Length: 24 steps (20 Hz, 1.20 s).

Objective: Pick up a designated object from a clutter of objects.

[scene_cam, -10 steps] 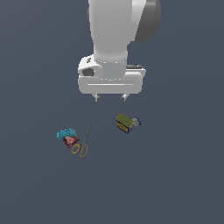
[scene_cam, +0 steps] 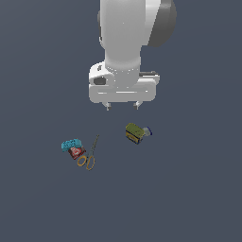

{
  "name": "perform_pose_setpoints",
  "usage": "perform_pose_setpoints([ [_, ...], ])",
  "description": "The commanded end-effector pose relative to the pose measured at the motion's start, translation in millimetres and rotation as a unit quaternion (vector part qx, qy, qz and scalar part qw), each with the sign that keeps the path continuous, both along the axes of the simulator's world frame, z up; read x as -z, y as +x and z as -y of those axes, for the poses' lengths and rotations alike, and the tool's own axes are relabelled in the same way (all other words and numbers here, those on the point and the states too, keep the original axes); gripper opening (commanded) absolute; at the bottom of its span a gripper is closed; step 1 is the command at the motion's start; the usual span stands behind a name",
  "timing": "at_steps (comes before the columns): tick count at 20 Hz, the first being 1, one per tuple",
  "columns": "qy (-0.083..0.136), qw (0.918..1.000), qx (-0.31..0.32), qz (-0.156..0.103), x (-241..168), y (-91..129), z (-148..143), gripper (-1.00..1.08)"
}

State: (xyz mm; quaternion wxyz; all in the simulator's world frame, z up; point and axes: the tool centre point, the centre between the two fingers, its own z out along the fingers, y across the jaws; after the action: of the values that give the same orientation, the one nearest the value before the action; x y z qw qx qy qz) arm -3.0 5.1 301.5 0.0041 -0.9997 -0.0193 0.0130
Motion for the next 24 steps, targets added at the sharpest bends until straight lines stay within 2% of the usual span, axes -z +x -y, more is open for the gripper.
perform_pose_setpoints([
  [1, 0.002, 1.0, -0.004, -0.002, 0.7, -1.1, -1.9, 1.0],
  [12, 0.0, 0.9998, 0.02, -0.002, 10.0, -0.5, -6.3, 1.0],
  [19, -0.003, 0.9976, 0.069, -0.001, 29.3, -0.6, -16.5, 1.0],
  [24, -0.006, 0.993, 0.118, 0.0, 49.0, -1.8, -27.0, 1.0],
])
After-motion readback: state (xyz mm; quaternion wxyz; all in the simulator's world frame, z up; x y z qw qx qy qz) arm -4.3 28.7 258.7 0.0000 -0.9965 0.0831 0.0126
